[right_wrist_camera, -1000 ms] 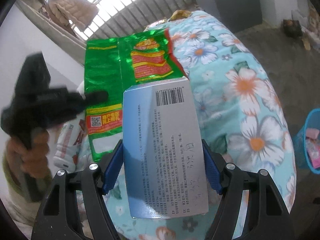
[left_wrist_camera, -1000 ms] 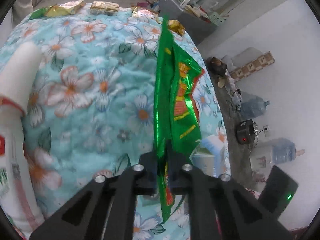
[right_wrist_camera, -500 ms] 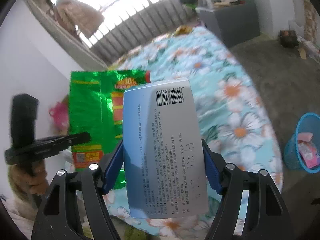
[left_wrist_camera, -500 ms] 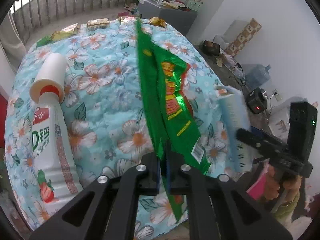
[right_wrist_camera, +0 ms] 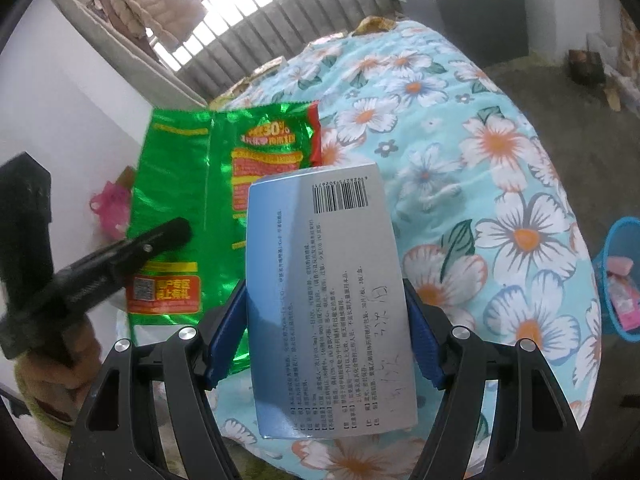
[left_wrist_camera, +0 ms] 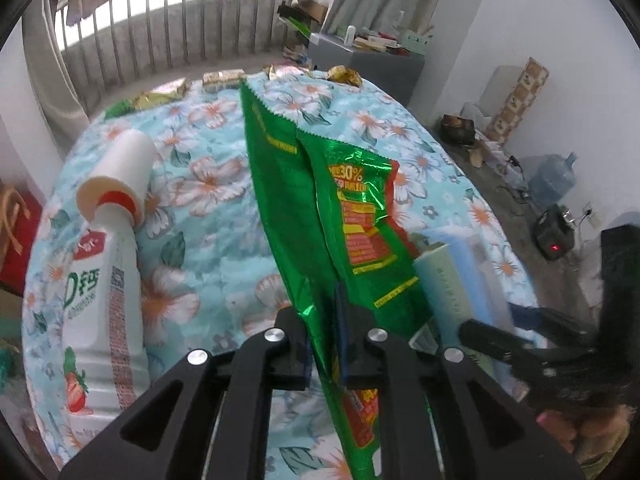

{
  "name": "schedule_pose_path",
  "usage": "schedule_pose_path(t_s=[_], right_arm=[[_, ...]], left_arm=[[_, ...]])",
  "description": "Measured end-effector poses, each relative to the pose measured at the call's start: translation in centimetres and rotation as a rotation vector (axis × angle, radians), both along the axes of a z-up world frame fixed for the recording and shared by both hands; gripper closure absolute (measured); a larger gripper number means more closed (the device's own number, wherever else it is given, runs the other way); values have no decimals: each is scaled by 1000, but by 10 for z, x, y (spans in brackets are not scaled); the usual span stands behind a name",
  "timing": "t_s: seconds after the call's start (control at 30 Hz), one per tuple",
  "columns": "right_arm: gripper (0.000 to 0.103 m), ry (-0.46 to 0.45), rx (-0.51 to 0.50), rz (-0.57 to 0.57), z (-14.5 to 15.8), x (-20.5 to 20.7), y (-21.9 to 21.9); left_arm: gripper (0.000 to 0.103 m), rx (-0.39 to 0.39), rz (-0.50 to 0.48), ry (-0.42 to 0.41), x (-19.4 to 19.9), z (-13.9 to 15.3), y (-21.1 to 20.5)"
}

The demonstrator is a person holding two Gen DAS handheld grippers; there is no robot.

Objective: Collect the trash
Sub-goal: 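Carry the green bag and box to the blue wastebasket and open both grippers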

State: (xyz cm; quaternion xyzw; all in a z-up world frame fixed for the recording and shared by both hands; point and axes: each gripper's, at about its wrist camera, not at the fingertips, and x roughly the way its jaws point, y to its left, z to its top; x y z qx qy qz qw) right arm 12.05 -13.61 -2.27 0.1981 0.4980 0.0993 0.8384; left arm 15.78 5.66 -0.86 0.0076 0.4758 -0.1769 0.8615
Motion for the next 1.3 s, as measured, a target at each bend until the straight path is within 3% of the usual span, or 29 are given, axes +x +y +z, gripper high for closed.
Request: schedule_pose_path(t_s=[0.93, 1.3], right_arm=[[35, -27, 34, -68, 15, -4, -19], [35, -48, 89, -89, 22, -10, -22]], left_arm=[[96, 73, -35, -156, -19, 13, -14], [99, 35, -45, -200, -23, 24, -13]])
